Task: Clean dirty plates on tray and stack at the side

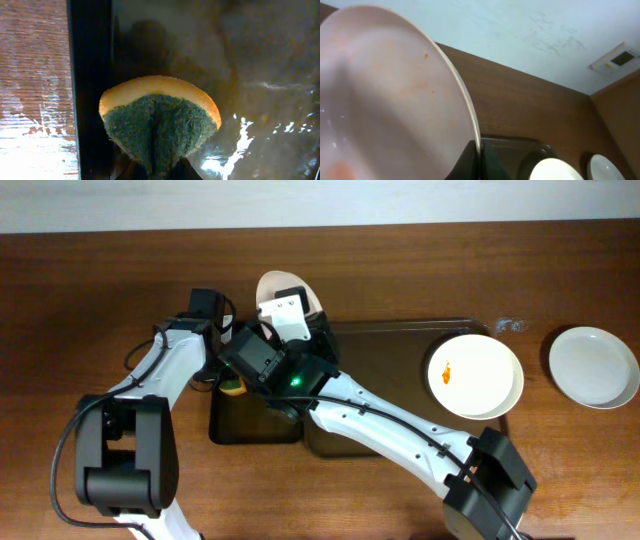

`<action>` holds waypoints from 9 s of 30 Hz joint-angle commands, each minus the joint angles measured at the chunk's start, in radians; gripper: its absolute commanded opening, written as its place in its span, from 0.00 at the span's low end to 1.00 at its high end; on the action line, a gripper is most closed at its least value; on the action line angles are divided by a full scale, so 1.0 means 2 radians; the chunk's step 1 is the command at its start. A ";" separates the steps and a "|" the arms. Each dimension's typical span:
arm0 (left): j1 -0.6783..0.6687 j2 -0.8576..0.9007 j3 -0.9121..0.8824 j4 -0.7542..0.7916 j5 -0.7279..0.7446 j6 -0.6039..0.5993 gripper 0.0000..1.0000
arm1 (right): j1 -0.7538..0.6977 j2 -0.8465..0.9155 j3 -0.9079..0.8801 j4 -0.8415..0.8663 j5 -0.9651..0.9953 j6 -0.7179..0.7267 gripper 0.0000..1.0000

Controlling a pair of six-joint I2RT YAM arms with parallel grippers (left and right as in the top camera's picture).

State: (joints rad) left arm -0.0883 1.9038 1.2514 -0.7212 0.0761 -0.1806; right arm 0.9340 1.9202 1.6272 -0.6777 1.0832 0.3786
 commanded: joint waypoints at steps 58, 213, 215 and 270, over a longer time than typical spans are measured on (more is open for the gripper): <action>0.000 -0.002 -0.003 0.003 0.007 -0.006 0.08 | -0.624 -0.005 -0.014 -0.321 -0.522 -0.158 0.51; -0.073 -0.031 0.048 -0.044 -0.049 -0.002 0.00 | -0.433 -0.001 -0.122 -0.141 -0.645 -0.160 0.58; -0.073 -0.059 0.051 -0.046 -0.050 -0.002 0.00 | -0.441 -0.001 -0.112 -0.160 -0.645 -0.160 0.58; -0.106 -0.081 0.046 -0.021 -0.096 0.063 0.00 | -0.462 -0.010 -0.202 -0.075 -0.697 -0.068 0.05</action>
State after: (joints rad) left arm -0.3019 1.7432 1.3392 -0.7692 -0.1379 -0.1062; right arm 0.0162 1.9289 1.2320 -0.8074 -0.3149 0.1898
